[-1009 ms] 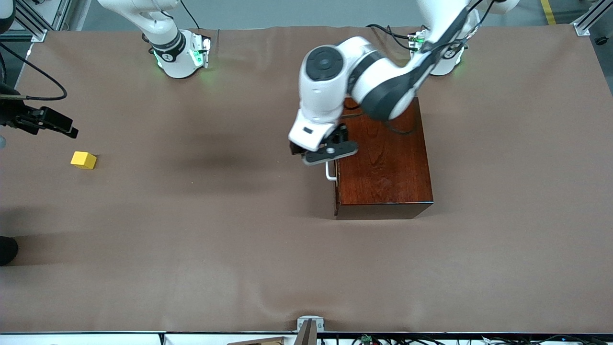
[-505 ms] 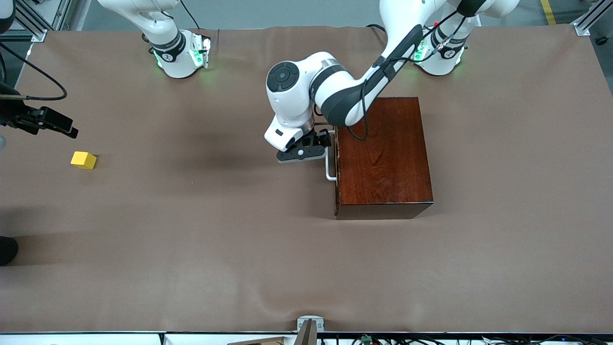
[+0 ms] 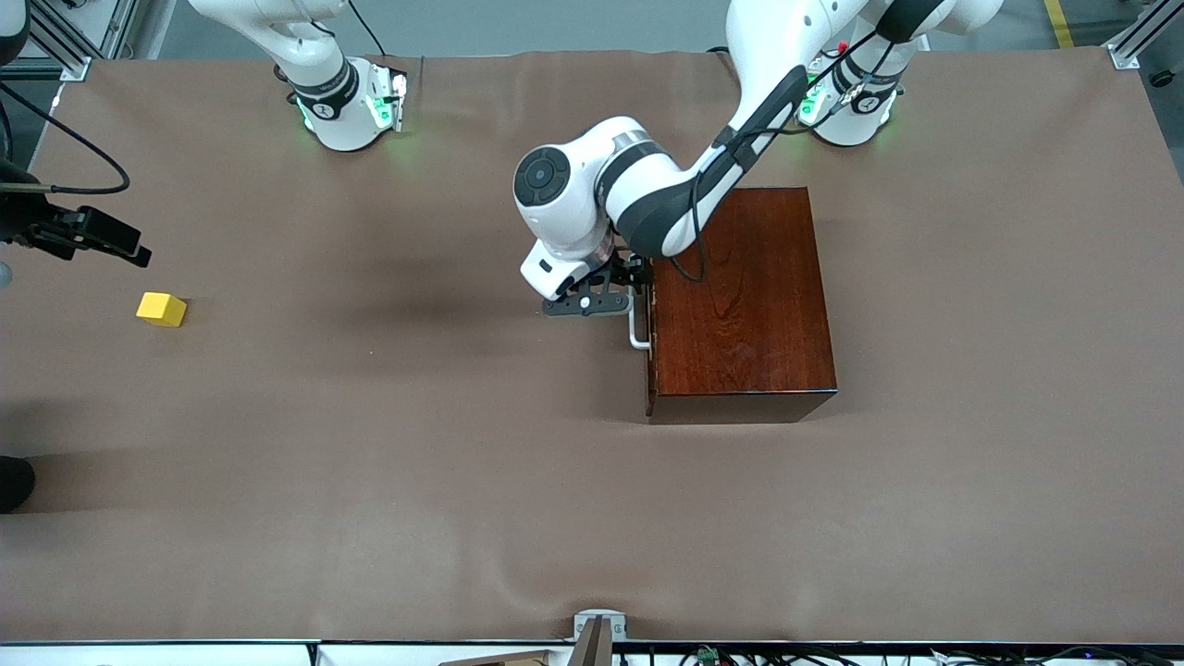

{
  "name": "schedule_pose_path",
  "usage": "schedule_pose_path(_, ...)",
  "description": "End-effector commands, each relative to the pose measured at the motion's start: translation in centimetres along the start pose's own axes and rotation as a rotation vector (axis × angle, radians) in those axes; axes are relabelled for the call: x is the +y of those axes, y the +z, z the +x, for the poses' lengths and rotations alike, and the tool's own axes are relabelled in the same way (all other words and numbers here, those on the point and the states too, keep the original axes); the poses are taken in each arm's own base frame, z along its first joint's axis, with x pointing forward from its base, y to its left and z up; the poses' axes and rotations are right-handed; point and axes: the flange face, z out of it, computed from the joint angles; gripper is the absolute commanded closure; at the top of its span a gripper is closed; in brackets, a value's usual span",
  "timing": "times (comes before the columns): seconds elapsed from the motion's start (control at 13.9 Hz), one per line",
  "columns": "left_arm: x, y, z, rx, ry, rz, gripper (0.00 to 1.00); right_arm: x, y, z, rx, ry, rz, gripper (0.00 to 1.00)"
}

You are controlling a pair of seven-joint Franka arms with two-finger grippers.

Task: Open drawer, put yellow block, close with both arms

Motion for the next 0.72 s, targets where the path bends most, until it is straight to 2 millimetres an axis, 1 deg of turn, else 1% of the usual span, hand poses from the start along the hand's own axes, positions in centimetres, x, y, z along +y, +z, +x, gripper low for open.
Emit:
schedule_pose_path(0.0,0.7,0.9,0.3,0.010,0.002,0.026,0.00,0.0,-0.3,0.1,0.000,-0.004,0.010,0.00)
schedule_pose_path(0.14,1.3,2.3,0.1,0.004,-0.016,0.033,0.00,0.0,-0.3,0.1,0.000,-0.004,0.010,0.00)
schedule_pose_path(0.22,1.5,2.6,0.2,0.009,-0.028,0.030,0.00,0.0,-0.3,0.1,0.002,-0.004,0.010,0.00)
schedule_pose_path(0.43,2.1,2.8,0.2,0.026,-0.060,0.001,0.00,-0.1,-0.2,0.0,-0.004,-0.007,0.010,0.00)
schedule_pose_path(0.5,2.6,2.6,0.0,0.034,-0.065,-0.011,0.00,-0.3,-0.2,0.0,-0.005,-0.011,0.008,0.00)
schedule_pose_path(0.65,3.0,1.8,0.2,0.058,-0.090,-0.054,0.00,0.0,0.0,0.1,-0.012,-0.008,0.008,0.00)
